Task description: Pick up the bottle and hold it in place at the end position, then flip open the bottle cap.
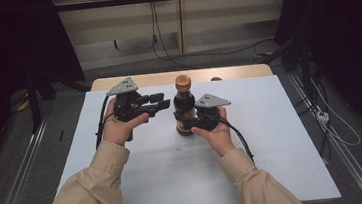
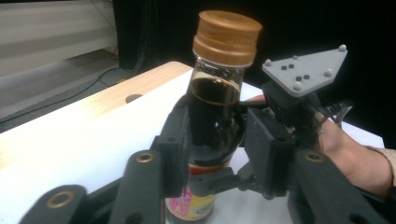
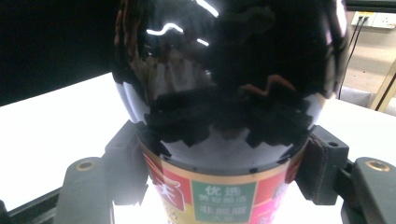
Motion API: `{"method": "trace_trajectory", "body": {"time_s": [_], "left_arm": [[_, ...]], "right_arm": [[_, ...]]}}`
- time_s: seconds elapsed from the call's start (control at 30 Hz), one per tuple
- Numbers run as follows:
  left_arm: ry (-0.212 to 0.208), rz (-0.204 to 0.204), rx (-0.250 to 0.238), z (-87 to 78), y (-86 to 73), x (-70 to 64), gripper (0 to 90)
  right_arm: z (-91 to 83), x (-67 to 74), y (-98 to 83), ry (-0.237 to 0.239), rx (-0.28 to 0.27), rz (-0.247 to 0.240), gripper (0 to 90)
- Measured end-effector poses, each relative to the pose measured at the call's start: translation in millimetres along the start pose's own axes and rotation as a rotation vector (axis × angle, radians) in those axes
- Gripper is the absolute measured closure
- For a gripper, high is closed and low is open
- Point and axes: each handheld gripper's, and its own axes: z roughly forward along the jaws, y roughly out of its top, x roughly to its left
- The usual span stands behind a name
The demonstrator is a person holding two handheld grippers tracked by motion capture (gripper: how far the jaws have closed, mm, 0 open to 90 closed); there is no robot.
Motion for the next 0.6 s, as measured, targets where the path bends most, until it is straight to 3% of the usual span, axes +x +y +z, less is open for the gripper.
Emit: {"method": "trace_trajectory", "body": {"time_s": [0.2,0.6], "left_arm": [[-0.008,-0.011,0.011,0.7,5.2,0.0,69.9],[0.004,0.001,0.015,-0.8,15.2,-2.8,71.7]], "right_arm": [[-0.5,1.6,-1.7,-0.008,-0.012,0.003,30.1],[-0.9,1.5,-1.1,-0.008,-0.007,0.000,30.1]]}}
